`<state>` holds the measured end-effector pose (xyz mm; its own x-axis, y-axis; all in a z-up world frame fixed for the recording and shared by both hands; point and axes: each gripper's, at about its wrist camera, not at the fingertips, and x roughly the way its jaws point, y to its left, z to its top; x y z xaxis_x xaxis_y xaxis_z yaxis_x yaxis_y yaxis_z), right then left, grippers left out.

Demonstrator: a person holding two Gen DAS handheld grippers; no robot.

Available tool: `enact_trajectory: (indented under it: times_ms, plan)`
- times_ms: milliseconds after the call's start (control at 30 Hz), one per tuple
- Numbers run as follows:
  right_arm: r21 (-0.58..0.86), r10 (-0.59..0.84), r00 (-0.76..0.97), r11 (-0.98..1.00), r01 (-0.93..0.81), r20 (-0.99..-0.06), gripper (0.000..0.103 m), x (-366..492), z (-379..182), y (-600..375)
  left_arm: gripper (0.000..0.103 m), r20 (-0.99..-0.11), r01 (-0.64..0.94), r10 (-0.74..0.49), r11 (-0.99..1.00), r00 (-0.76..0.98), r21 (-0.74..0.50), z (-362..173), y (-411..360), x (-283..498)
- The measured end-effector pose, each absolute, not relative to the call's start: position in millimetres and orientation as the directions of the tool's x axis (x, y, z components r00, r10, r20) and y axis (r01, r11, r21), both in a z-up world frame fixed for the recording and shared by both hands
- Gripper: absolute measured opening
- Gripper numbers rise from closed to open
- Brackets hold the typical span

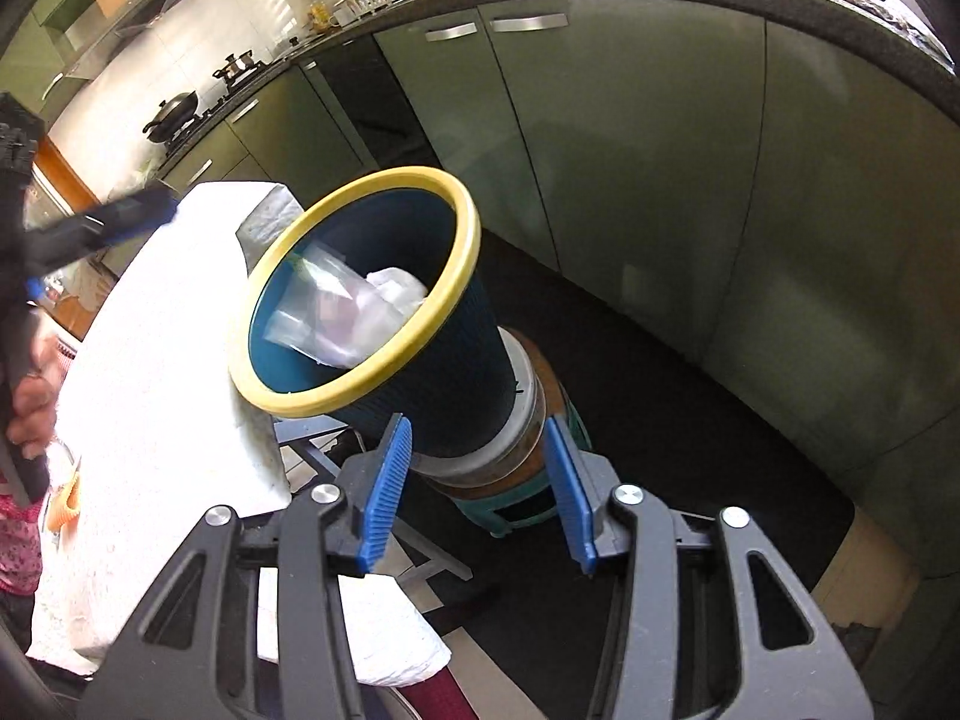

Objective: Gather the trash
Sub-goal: 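Carry the plastic cup over the bin and release it with the left tool, then move the right tool toward the clear water bottle on the table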

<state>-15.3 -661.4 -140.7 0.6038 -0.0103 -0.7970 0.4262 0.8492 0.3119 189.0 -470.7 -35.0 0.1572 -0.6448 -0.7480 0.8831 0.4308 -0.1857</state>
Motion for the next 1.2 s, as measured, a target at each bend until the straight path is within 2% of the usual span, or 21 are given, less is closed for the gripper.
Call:
enact_trajectory:
  times_ms: [67, 133, 267, 300, 433, 533, 833, 1000, 1200]
  plan:
    - [0.314, -0.004, 0.601, 0.85, 0.423, -0.799, 0.044, -13.0, -142.0, -659.4, 0.072, -0.705, 0.877, -0.685, 0.437, 0.182, -0.198, -14.2, -445.4, 187.0]
    - [0.312, -0.001, 0.597, 0.851, 0.422, -0.803, 0.044, -11.1, -143.5, -656.4, 0.082, -0.656, 0.868, -0.72, 0.454, 0.224, -0.202, 5.8, -415.3, 184.3]
    - [0.308, 0.005, 0.593, 0.858, 0.411, -0.805, 0.045, -7.0, -142.7, -648.2, 0.089, -0.573, 0.832, -0.743, 0.525, 0.346, -0.178, 40.5, -341.1, 179.1]
    - [0.306, 0.007, 0.592, 0.861, 0.406, -0.806, 0.045, -5.4, -141.5, -645.5, 0.092, -0.553, 0.814, -0.733, 0.559, 0.395, -0.159, 46.6, -320.2, 177.7]
    - [0.287, 0.007, 0.589, 0.877, 0.384, -0.808, 0.047, 3.9, -134.9, -631.0, 0.093, -0.507, 0.705, -0.635, 0.705, 0.583, -0.071, 54.7, -237.0, 174.6]
    - [0.272, 0.01, 0.586, 0.892, 0.36, -0.81, 0.047, 12.7, -129.4, -619.8, 0.095, -0.487, 0.598, -0.547, 0.799, 0.681, -0.061, 54.6, -175.3, 180.1]
    - [0.181, 0.023, 0.556, 0.956, 0.23, -0.831, 0.052, 57.2, -106.4, -563.0, 0.098, -0.526, 0.284, -0.261, 0.958, 0.809, -0.038, 20.5, -17.2, 203.6]
    - [0.113, 0.053, 0.549, 0.991, 0.076, -0.834, 0.053, 96.3, -81.5, -508.6, 0.098, -0.576, 0.125, -0.125, 0.991, 0.808, -0.039, -14.0, 56.8, 230.1]
    - [0.065, 0.123, 0.501, 0.989, -0.132, -0.857, 0.054, 141.3, -56.1, -434.1, 0.098, -0.653, -0.011, 0.008, 1.0, 0.758, -0.001, -65.1, 105.9, 250.5]
